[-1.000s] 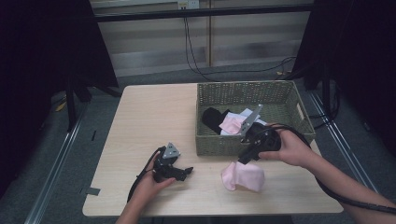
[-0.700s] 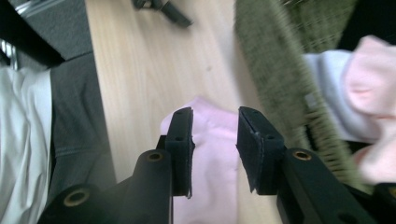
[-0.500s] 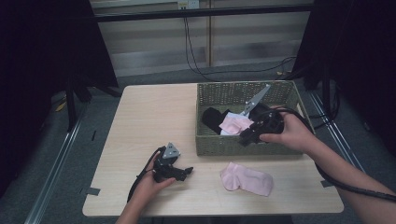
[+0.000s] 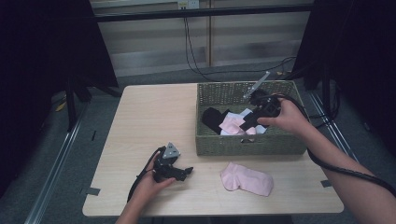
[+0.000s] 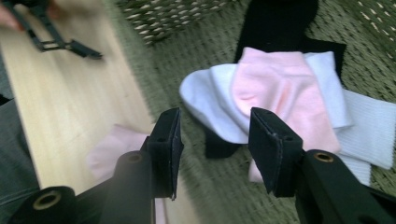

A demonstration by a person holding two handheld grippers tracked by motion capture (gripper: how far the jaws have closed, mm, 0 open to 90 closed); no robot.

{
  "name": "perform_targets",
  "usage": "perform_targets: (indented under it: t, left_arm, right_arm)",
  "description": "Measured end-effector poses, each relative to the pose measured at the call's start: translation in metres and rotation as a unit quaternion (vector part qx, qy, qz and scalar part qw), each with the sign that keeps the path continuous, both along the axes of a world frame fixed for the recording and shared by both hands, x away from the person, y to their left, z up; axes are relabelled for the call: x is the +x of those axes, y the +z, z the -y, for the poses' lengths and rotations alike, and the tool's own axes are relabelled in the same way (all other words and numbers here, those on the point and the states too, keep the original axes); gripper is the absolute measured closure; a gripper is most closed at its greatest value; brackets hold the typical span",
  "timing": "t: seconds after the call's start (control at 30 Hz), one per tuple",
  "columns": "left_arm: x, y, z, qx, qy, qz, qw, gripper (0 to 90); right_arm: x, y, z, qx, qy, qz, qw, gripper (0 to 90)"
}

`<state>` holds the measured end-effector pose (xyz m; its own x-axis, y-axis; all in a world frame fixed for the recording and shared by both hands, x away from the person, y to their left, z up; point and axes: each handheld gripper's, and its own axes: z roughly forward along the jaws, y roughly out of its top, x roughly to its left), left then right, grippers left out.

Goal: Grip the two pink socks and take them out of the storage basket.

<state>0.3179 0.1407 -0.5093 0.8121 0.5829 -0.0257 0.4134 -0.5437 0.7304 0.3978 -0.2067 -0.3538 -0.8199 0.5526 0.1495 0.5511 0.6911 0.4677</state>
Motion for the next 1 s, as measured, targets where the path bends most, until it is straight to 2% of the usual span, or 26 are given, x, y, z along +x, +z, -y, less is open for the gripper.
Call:
perform_targets:
  t: [0.2, 0.23, 0.3, 0.43, 0.53, 0.57, 0.7, 0.8, 0.93, 1.0]
  left_arm:
    - [0.000, 0.000, 0.000, 0.000, 0.000, 0.000, 1.0000, 15.9]
    - [0.000, 0.000, 0.000, 0.000, 0.000, 0.000, 1.0000, 15.9]
    - [0.000, 0.000, 0.000, 0.000, 0.000, 0.000, 1.0000, 15.9]
    - [0.000, 0.000, 0.000, 0.000, 0.000, -0.001, 1.0000, 15.9]
    - [0.000, 0.000, 0.000, 0.000, 0.000, -0.001, 1.0000, 15.9]
    - [0.000, 0.000, 0.000, 0.000, 0.000, -0.001, 1.0000, 15.9]
    - [0.000, 0.000, 0.000, 0.000, 0.000, -0.001, 1.0000, 15.9]
    - [0.000, 0.000, 0.000, 0.000, 0.000, -0.001, 1.0000, 15.9]
    - [0.000, 0.000, 0.000, 0.000, 0.000, -0.001, 1.0000, 15.9]
    - [0.000, 0.000, 0.000, 0.000, 0.000, -0.001, 1.0000, 15.9]
  right_arm:
    - [0.018, -0.016, 0.001, -0.011, -0.021, -0.009, 0.9997, 54.3]
    - [0.025, -0.022, 0.002, -0.011, -0.026, -0.012, 0.9995, 54.4]
    - [0.026, -0.024, 0.001, -0.013, -0.028, -0.014, 0.9994, 54.4]
    - [0.036, -0.039, -0.003, -0.019, -0.035, -0.022, 0.9989, 54.5]
    - [0.038, -0.045, -0.005, -0.028, -0.038, -0.023, 0.9986, 54.6]
    - [0.041, -0.052, -0.007, -0.035, -0.037, -0.021, 0.9985, 55.4]
    - [0.046, -0.058, -0.008, -0.039, -0.046, -0.021, 0.9980, 57.4]
    - [0.050, -0.064, -0.008, -0.046, -0.061, -0.030, 0.9966, 58.6]
    - [0.053, -0.070, -0.009, -0.056, -0.067, -0.033, 0.9956, 60.5]
    - [0.054, -0.073, -0.009, -0.052, -0.068, -0.041, 0.9955, 61.3]
